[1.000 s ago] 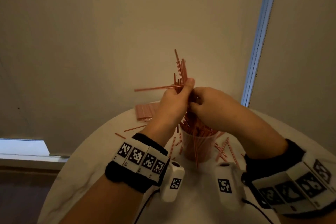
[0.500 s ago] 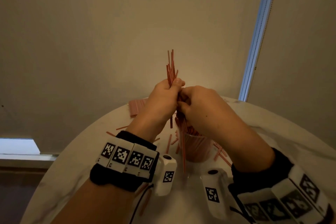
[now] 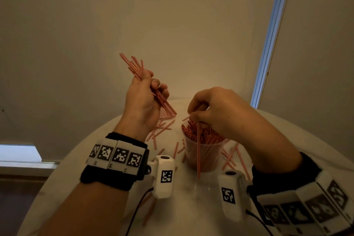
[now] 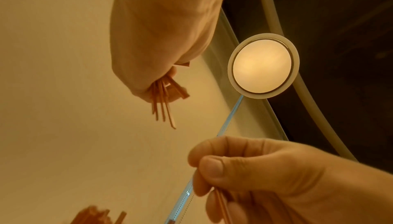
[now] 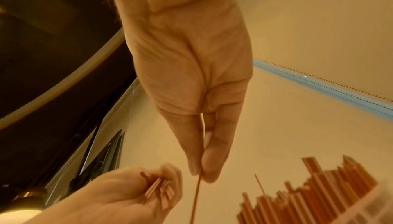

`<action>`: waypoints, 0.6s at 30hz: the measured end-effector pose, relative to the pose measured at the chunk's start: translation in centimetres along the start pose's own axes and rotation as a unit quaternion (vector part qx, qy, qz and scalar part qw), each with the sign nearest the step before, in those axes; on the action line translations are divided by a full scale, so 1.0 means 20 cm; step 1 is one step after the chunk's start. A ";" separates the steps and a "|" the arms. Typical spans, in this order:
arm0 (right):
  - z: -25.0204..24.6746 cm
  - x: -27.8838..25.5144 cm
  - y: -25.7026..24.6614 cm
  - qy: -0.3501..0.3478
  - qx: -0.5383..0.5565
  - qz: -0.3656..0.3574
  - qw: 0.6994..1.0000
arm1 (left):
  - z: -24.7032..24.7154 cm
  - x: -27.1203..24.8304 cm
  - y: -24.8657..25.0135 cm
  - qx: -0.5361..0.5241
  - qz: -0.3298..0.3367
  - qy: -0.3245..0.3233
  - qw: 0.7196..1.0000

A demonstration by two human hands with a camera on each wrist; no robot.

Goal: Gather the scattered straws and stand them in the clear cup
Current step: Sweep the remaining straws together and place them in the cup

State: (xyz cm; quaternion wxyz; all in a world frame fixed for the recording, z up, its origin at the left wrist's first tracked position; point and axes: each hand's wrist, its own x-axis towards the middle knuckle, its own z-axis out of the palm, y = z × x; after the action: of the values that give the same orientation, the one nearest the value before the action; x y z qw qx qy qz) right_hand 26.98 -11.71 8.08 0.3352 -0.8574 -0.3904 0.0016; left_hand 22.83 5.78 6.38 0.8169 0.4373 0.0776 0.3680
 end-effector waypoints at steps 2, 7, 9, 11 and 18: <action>-0.03 0.01 0.03 0.060 0.031 -0.009 0.998 | 0.01 -0.02 0.02 0.026 -0.015 -0.034 0.999; -0.06 0.02 0.04 0.210 0.111 -0.046 0.970 | 0.11 -0.14 -0.01 0.195 -0.032 -0.176 0.964; -0.06 0.02 0.03 0.234 0.130 -0.059 0.962 | 0.13 -0.18 -0.02 0.260 -0.032 -0.218 0.940; -0.06 0.02 0.03 0.237 0.127 -0.059 0.961 | 0.14 -0.20 -0.04 0.294 -0.041 -0.248 0.922; -0.08 0.02 0.06 0.257 0.100 -0.034 0.961 | 0.15 -0.22 -0.04 0.366 -0.029 -0.360 0.858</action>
State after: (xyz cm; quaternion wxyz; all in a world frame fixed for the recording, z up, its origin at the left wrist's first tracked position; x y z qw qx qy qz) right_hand 28.46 -12.85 8.79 0.5084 -0.7773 -0.3176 -0.1910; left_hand 21.37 0.63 6.76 0.5790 0.8044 -0.0798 0.1062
